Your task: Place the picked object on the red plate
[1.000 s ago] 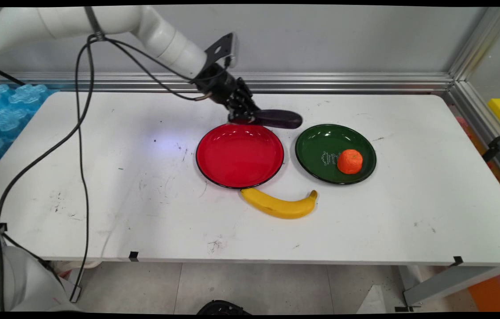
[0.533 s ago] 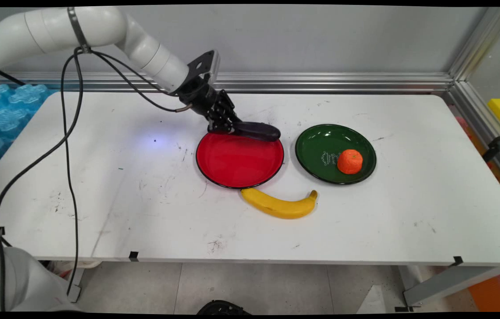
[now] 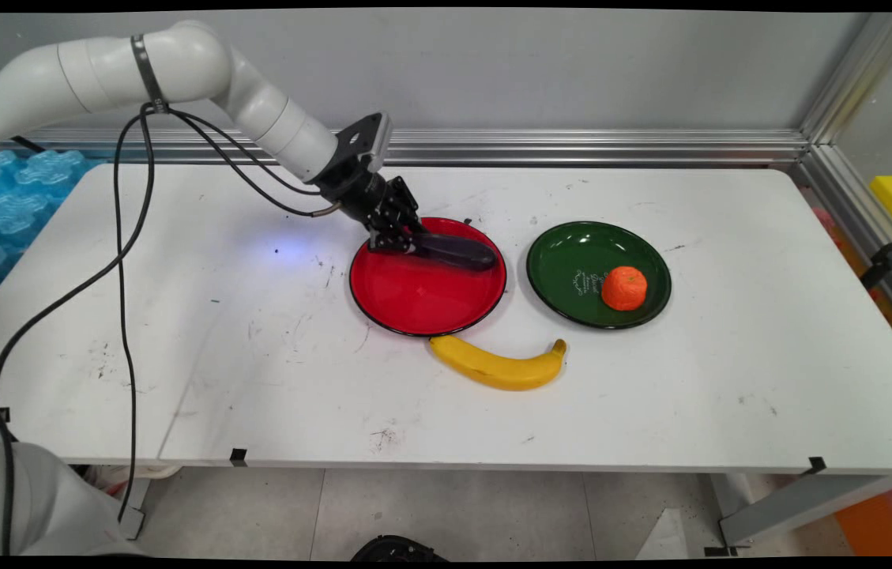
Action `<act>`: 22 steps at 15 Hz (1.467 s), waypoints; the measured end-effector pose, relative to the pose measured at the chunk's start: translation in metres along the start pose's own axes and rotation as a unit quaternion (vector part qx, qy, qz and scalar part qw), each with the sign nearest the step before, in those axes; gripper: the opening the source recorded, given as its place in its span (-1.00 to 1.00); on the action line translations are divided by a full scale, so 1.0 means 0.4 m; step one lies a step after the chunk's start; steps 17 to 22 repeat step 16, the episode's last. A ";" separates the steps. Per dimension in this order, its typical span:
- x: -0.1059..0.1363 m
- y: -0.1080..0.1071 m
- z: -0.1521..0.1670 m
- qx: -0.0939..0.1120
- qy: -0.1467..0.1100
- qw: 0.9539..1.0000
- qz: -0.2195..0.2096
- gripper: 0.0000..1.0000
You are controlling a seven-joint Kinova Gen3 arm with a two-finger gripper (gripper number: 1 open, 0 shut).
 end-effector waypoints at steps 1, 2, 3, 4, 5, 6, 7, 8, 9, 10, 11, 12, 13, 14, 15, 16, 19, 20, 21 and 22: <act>-0.003 0.002 0.002 -0.002 -0.001 1.000 0.003 -1.00; -0.006 0.005 0.002 -0.004 -0.002 1.000 0.006 -1.00; -0.009 0.007 0.002 -0.006 -0.004 1.000 0.009 -1.00; -0.011 0.008 0.001 -0.007 -0.006 1.000 0.012 -1.00; -0.013 0.009 0.000 -0.007 -0.006 1.000 0.013 -1.00; -0.015 0.010 -0.001 -0.008 -0.008 1.000 0.015 -1.00; -0.016 0.011 -0.001 -0.009 -0.008 1.000 0.017 -1.00; -0.017 0.011 -0.002 -0.009 -0.008 1.000 0.019 -1.00; -0.018 0.012 -0.001 -0.010 -0.008 1.000 0.020 -1.00; -0.019 0.012 -0.001 -0.011 -0.008 1.000 0.021 1.00; -0.019 0.012 -0.001 -0.011 -0.007 1.000 0.023 1.00; -0.019 0.013 0.000 -0.012 -0.006 1.000 0.024 1.00; -0.018 0.013 0.000 -0.013 -0.006 1.000 0.025 1.00; -0.017 0.013 0.000 -0.013 -0.004 1.000 0.025 1.00; -0.015 0.012 -0.002 -0.013 -0.003 1.000 0.024 1.00; -0.012 0.012 -0.002 -0.013 -0.001 1.000 0.023 1.00; -0.012 0.012 -0.002 -0.013 -0.001 1.000 0.023 1.00; -0.012 0.012 -0.002 -0.013 -0.001 1.000 0.023 1.00; -0.012 0.012 -0.002 -0.013 -0.001 1.000 0.023 1.00; -0.012 0.012 -0.002 -0.013 -0.001 1.000 0.023 1.00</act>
